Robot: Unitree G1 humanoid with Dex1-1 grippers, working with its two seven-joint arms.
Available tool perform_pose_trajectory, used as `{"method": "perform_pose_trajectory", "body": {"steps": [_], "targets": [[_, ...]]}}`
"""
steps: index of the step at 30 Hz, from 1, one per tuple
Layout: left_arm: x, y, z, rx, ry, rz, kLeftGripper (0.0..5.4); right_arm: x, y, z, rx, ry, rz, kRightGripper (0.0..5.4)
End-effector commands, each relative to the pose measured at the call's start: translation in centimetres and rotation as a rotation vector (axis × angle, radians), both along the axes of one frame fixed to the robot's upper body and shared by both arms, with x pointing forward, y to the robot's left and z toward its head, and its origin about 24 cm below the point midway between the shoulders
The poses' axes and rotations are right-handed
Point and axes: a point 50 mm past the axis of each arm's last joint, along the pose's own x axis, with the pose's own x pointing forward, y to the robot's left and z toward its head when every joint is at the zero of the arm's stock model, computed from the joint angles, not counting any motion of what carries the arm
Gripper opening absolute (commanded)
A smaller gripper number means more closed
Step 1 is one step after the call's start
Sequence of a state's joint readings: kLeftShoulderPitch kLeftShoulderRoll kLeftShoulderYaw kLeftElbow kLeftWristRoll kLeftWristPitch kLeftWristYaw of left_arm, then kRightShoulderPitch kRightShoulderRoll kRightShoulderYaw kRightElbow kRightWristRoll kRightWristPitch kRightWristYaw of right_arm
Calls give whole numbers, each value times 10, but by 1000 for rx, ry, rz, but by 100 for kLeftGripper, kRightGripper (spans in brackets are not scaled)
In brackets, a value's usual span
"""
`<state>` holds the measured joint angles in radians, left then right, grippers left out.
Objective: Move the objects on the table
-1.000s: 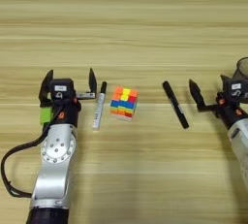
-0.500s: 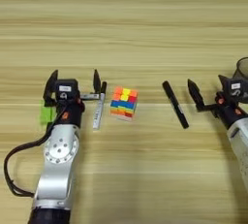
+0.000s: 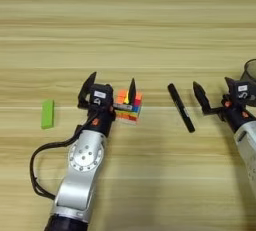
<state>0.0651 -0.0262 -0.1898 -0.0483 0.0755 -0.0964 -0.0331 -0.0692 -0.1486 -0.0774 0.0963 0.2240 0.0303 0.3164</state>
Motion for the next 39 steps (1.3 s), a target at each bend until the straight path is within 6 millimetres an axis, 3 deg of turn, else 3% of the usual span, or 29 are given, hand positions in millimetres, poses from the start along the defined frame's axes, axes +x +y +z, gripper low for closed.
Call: {"method": "perform_pose_trajectory", "body": {"steps": [1,30,39], "targets": [[-1,-11,-8,24,38,-45,540,2,2,1,1,5,6,538],[-1,-17,-35,51,139,-53,540,2,4,2,7,-3,9,538],[0,-16,-34,41,134,-48,540,1,4,3,6,-3,8,538]]}}
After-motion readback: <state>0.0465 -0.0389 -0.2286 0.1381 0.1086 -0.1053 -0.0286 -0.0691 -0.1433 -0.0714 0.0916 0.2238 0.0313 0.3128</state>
